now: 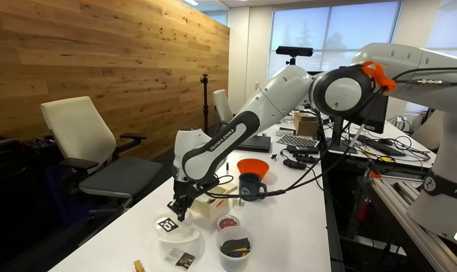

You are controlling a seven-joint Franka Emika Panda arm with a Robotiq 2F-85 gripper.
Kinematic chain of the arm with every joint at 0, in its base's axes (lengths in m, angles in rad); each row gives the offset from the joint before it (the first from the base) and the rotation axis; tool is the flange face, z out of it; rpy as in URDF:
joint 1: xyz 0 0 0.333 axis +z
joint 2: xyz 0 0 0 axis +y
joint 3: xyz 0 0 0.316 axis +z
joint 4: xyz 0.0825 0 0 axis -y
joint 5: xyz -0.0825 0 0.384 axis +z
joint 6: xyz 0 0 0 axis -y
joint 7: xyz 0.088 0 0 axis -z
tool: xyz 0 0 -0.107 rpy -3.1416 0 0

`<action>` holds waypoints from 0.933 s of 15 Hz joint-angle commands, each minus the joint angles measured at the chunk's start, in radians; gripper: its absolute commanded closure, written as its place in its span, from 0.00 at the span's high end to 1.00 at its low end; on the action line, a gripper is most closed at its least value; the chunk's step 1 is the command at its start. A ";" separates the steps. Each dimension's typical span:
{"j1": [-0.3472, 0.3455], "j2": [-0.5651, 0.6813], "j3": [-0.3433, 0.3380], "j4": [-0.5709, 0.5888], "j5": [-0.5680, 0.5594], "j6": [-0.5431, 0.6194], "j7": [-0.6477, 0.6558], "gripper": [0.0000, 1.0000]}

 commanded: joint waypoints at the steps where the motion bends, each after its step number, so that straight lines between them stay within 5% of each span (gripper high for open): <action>1: -0.008 -0.124 0.032 -0.239 0.000 0.091 -0.066 0.01; 5: 0.004 -0.202 0.026 -0.411 0.001 0.241 -0.051 0.01; 14: -0.028 -0.368 0.060 -0.804 0.157 0.365 -0.073 0.01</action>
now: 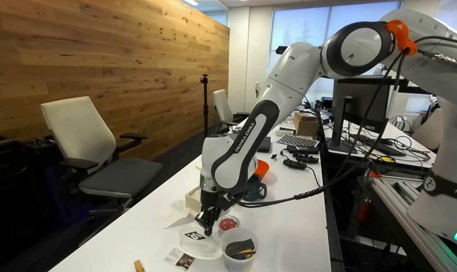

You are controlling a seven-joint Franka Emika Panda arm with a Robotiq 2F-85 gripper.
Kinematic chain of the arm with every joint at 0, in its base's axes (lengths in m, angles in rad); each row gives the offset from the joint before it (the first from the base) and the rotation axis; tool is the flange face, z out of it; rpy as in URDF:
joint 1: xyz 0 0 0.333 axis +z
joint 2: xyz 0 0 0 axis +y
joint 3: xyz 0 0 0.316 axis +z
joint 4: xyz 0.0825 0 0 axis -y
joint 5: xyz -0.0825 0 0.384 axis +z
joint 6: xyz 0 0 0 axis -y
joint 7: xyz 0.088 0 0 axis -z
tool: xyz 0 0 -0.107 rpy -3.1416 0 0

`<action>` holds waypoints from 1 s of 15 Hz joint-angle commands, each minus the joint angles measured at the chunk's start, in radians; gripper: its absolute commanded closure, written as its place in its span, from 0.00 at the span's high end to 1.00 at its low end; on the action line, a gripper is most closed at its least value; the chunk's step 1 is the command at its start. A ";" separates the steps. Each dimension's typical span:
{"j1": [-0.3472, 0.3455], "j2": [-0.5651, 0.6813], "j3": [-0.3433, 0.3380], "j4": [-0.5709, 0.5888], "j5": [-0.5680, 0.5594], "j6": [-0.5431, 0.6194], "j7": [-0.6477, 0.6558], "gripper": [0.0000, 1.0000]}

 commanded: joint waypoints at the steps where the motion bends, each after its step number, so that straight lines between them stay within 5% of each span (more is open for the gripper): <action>1: -0.003 -0.118 0.014 -0.238 0.061 0.154 -0.008 0.01; 10: 0.021 -0.233 0.048 -0.572 0.040 0.616 -0.002 0.01; 15: 0.028 -0.200 0.047 -0.561 0.026 0.647 0.002 0.05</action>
